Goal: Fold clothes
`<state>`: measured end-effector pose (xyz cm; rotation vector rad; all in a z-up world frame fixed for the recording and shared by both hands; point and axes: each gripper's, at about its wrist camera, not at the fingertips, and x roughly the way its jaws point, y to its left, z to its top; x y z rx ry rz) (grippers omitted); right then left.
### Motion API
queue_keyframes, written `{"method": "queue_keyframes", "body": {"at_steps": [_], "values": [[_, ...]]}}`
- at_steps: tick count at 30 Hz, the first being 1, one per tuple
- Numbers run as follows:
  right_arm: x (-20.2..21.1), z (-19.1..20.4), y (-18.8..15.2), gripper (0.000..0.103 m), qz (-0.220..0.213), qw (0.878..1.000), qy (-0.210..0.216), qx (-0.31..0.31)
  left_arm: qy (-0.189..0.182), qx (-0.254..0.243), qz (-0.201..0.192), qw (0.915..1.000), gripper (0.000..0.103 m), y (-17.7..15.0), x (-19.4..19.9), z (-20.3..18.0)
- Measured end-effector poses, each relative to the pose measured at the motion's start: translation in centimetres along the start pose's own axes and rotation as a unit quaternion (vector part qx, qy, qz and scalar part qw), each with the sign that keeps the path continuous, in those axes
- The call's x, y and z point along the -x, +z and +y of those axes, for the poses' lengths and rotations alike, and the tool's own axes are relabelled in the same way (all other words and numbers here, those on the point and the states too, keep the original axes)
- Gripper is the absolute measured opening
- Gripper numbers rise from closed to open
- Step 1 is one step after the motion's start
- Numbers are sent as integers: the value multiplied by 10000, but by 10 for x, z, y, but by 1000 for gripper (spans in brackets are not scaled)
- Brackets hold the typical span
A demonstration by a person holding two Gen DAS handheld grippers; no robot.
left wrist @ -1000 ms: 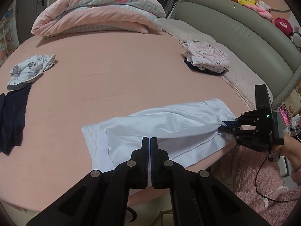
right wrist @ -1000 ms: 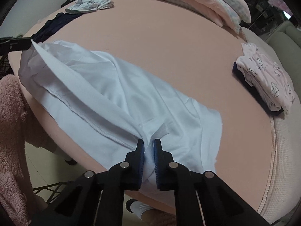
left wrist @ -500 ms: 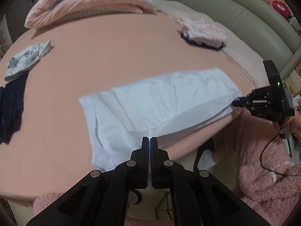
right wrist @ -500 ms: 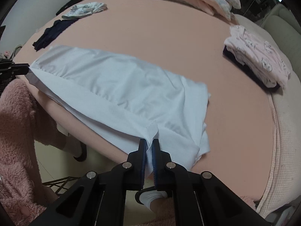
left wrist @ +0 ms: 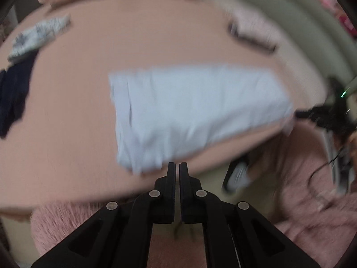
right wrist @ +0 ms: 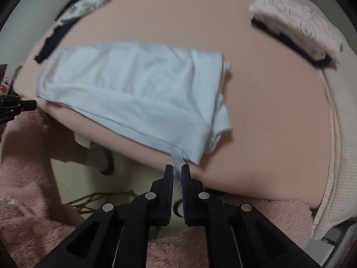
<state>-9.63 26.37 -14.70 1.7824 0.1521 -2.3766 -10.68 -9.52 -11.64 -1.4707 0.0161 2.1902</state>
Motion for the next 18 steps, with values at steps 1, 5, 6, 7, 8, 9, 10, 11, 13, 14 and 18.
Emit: {"method": "queue_keyframes", "body": {"at_steps": [1, 5, 6, 7, 8, 9, 10, 11, 13, 14, 18], "values": [[0, -1, 3, 16, -26, 10000, 29, -45, 13, 22, -197, 9998, 2, 6, 3, 0], [1, -4, 16, 37, -130, 9996, 146, -225, 436, 15, 57, 9990, 3, 29, -36, -4], [1, -5, 20, 37, -157, 9994, 175, -270, 556, 57, 292, 9980, 3, 29, -51, -4], [1, -6, 23, 37, -183, 9991, 204, -314, 678, 127, 467, 9965, 3, 28, -62, -1], [-3, -5, 25, 37, -151, 9992, 157, -345, 764, 196, 593, 9951, 3, 25, -70, 2], [-5, -3, 24, 37, -156, 9993, 96, -325, 760, 263, 596, 9950, 3, 21, -71, 7], [-6, -2, 22, 37, -185, 9994, 43, -286, 735, 324, 573, 9951, 3, 18, -66, 12], [-6, -1, 21, 37, -215, 9995, -10, -248, 711, 385, 550, 9952, 3, 15, -62, 18], [-3, -6, 11, 37, -195, 9995, -112, -244, 837, 411, 588, 9939, 3, 8, -54, 30], [-3, -11, 5, 37, -138, 9995, -132, -264, 931, 419, 627, 9928, 3, 5, -51, 36], [8, -37, -6, 37, 57, 9979, 243, -596, 1122, 598, 658, 9897, 4, 1, -34, 53]]}}
